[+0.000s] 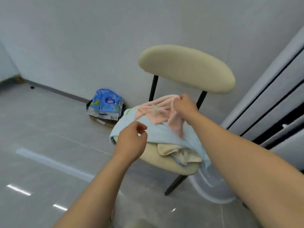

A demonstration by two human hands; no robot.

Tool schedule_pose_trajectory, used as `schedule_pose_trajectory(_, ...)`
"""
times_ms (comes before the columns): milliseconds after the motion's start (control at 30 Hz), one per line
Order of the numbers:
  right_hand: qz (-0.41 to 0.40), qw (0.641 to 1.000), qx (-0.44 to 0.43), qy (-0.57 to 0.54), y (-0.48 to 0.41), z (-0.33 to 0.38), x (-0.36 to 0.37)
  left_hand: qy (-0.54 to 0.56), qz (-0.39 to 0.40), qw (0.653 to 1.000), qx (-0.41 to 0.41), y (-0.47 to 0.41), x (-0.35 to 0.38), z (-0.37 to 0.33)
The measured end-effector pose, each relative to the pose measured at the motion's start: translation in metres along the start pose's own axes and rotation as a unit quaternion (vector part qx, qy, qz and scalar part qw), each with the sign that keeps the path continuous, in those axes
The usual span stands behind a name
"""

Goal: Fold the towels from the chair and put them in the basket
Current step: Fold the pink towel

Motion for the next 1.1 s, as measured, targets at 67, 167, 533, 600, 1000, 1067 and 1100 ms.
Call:
schedule_pose_trajectory(67, 0.006, 0.996, -0.043, -0.084, 0.032, 0.021, -0.026, -0.005, -0.011, 1.0, 0.004, 0.032, -0.014, -0.02)
schedule_pose_trajectory(167, 0.008, 0.972, -0.111, -0.205, 0.083, 0.051, -0.066, -0.041, -0.008, 0.998, 0.042, 0.071, -0.031, -0.064)
schedule_pose_trajectory(533, 0.142, 0.831, -0.123, -0.524, 0.211, 0.098, -0.057, -0.021, -0.089, 0.996, 0.023, 0.142, -0.109, -0.049)
schedule_pose_trajectory(600, 0.183, 0.812, -0.096, -0.546, 0.218, 0.102, -0.025, 0.042, -0.073, 0.996, -0.033, 0.144, -0.114, -0.014)
schedule_pose_trajectory(1000, 0.366, 0.76, -0.023, -0.536, 0.233, 0.107, 0.185, 0.551, -0.062, 0.778, -0.296, 0.089, -0.149, 0.133)
schedule_pose_trajectory(1067, 0.354, 0.8, -0.074, -0.478, 0.226, 0.115, 0.208, 0.553, -0.125, 0.778, -0.272, 0.07, -0.168, 0.138)
schedule_pose_trajectory(1100, 0.342, 0.834, -0.11, -0.418, 0.222, 0.12, 0.216, 0.551, -0.146, 0.778, -0.262, 0.063, -0.177, 0.141)
Point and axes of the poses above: each hand's wrist, its own y-axis away from the middle knuckle, its own x-axis out of the palm, z = x × y, the point moved 8 cm from there along -y, towards the middle knuckle, and after that the axes turned 9 degrees about y, right-handed, at the moved point
